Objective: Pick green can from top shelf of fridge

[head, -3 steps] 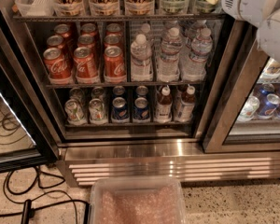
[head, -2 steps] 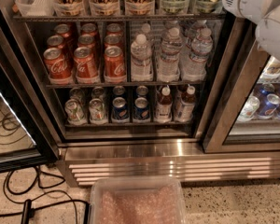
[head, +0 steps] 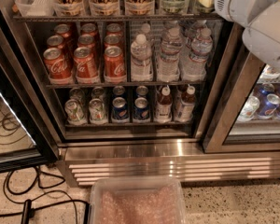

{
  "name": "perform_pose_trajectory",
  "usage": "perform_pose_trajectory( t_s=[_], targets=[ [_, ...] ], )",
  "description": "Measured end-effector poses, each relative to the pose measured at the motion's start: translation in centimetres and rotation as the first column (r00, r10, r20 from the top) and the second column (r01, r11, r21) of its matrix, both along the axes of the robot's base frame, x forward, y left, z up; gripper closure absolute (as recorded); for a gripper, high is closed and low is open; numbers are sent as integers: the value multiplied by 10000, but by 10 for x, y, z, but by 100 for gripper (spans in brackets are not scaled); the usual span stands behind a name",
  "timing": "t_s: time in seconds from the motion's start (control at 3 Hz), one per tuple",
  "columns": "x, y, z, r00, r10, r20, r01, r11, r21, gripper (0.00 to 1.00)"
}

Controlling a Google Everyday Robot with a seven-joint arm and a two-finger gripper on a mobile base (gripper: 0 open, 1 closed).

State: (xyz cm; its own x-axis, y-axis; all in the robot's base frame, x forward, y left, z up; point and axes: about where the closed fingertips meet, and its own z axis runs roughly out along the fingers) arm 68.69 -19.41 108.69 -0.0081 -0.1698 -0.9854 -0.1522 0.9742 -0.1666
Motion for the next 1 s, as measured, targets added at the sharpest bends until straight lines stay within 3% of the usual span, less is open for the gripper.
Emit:
perform_pose_trajectory(
  t_s=[0.67, 1.0],
  targets=[
    [15, 3, -12, 9996, -282, -14, 282, 9996, 99, 35],
    [27, 0, -6, 9985, -467, 269, 462, 9987, 193, 35]
  ],
)
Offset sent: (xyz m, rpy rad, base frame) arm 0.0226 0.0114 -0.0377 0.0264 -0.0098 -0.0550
